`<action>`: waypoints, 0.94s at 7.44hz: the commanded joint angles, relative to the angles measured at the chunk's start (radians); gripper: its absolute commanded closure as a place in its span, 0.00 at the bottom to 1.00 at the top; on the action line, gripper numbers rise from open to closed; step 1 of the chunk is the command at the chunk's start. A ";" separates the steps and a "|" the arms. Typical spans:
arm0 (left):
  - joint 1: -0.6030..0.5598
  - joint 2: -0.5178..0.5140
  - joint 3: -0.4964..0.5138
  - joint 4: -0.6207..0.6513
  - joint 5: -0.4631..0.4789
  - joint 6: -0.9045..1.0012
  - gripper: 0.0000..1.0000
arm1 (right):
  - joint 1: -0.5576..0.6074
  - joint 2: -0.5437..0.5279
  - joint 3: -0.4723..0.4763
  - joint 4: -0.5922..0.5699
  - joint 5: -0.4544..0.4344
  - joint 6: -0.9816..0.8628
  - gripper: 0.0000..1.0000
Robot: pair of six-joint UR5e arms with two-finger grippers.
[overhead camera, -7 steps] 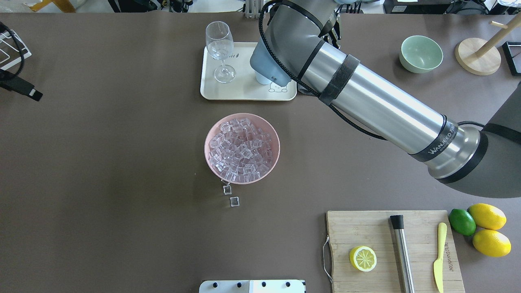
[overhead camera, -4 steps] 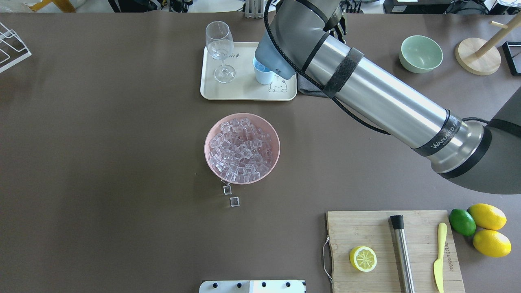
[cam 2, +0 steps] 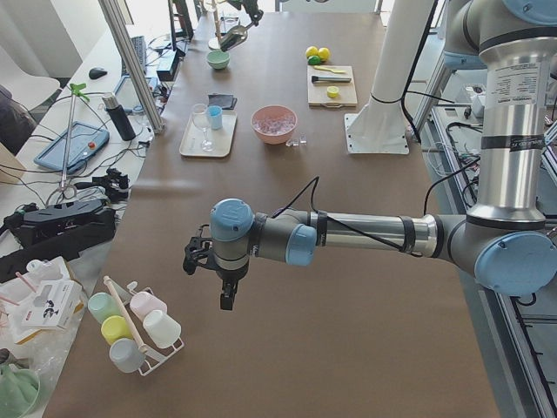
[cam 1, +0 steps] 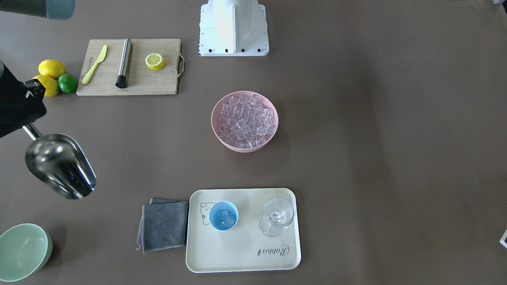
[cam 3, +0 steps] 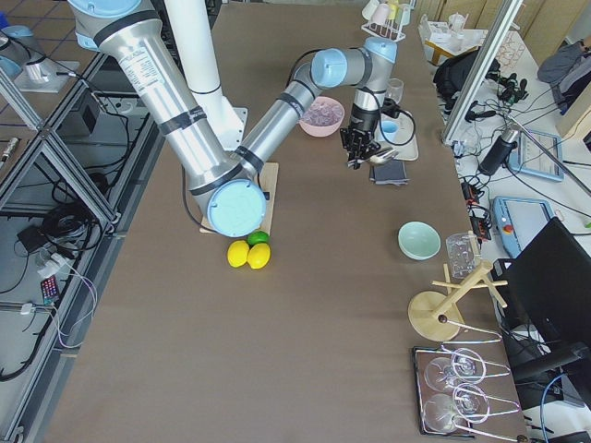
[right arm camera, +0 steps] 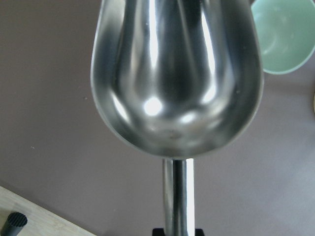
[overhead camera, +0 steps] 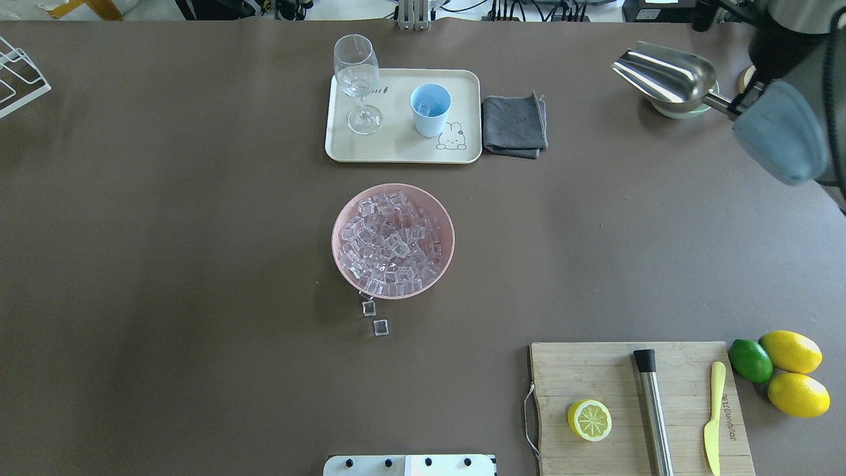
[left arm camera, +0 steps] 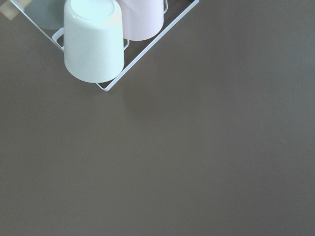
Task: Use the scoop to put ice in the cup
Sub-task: 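Carry the empty scoop back to its spot near the right arm and lower it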
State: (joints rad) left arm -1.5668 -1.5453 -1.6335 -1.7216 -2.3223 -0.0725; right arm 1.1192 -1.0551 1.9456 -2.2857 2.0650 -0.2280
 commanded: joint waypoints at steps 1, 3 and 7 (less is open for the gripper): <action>0.007 0.004 -0.019 0.002 0.001 0.002 0.01 | 0.098 -0.414 0.176 0.233 0.136 0.359 1.00; 0.007 0.005 -0.008 0.000 0.006 0.008 0.01 | 0.155 -0.644 0.034 0.680 0.223 0.555 1.00; 0.053 -0.009 -0.016 0.003 0.000 0.010 0.01 | 0.169 -0.649 -0.250 0.898 0.250 0.607 1.00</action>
State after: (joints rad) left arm -1.5454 -1.5466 -1.6441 -1.7220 -2.3198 -0.0633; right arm 1.2869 -1.7026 1.8094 -1.4878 2.3081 0.3692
